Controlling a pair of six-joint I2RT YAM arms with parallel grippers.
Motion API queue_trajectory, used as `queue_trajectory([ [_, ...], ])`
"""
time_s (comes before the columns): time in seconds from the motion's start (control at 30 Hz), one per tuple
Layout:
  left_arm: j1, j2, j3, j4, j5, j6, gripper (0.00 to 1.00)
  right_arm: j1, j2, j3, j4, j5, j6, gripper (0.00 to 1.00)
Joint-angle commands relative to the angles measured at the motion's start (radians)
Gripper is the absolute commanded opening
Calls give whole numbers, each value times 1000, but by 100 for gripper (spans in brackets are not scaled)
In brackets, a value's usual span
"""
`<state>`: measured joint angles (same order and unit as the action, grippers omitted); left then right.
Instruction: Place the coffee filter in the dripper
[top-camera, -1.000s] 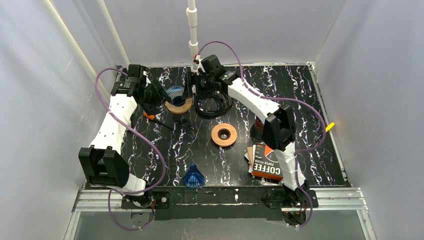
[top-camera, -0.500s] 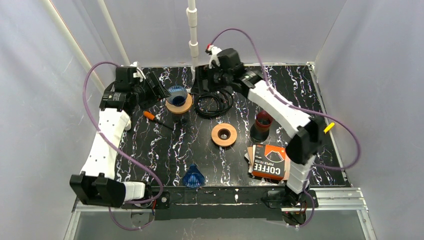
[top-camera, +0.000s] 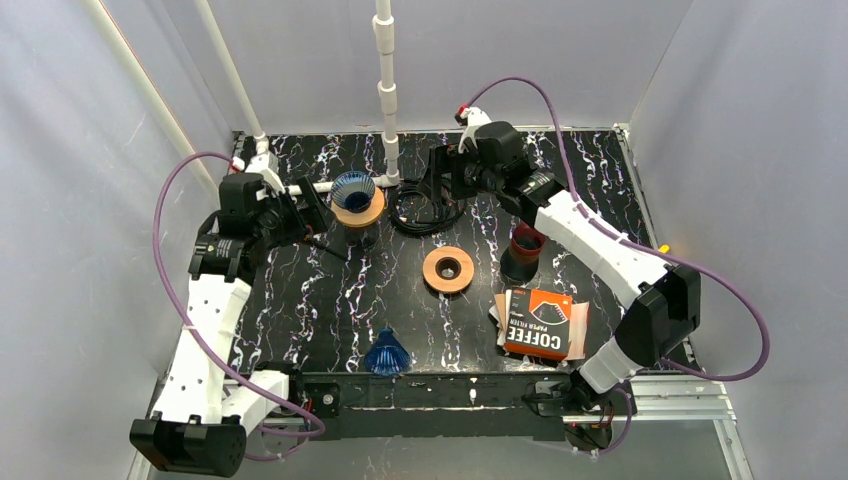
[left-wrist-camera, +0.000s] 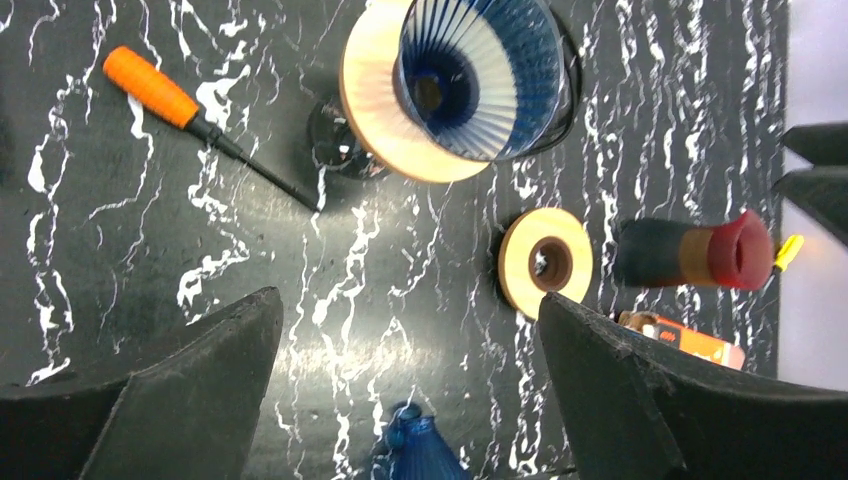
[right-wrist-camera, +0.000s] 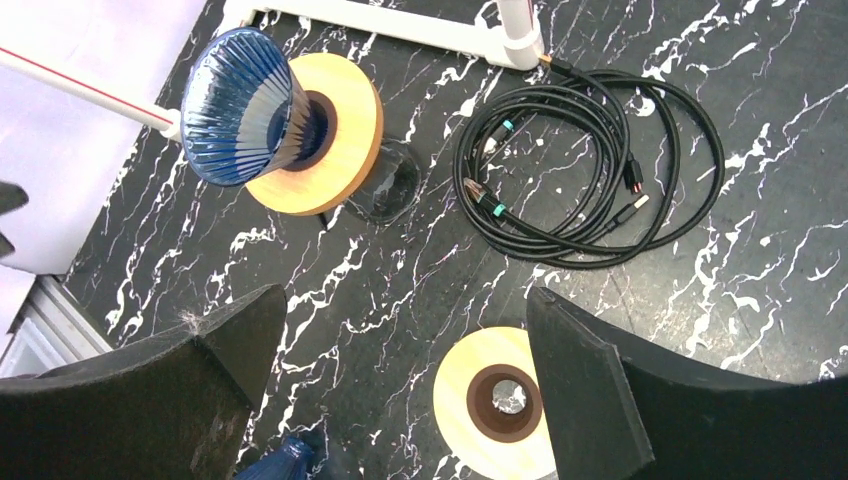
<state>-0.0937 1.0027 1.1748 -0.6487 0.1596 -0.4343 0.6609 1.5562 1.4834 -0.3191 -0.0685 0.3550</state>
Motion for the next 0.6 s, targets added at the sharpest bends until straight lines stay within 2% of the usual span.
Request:
queue_trajectory([
  [0.0, 5, -59, -61, -91, 28, 75, 98, -4, -6, 25, -1, 58, 71, 98],
  [0.13, 5, -88, -138, -102, 46, 55, 98, -9, 7, 56, -85, 113, 115, 98],
  [0.3, 4, -56, -133, -122, 92, -40, 98, -24, 33, 112, -215, 205, 153, 98],
  [0.43, 5, -8, -133, -88, 245, -140, 94, -75, 40, 91, -224, 89, 186, 98],
  [0.5, 5, 14, -125, -97, 280, -215, 92, -107, 37, 66, -210, -10, 203, 98],
  [0.57, 3, 29, -142, -94, 300, -294, 91, -127, 30, 42, -225, -15, 234, 98],
])
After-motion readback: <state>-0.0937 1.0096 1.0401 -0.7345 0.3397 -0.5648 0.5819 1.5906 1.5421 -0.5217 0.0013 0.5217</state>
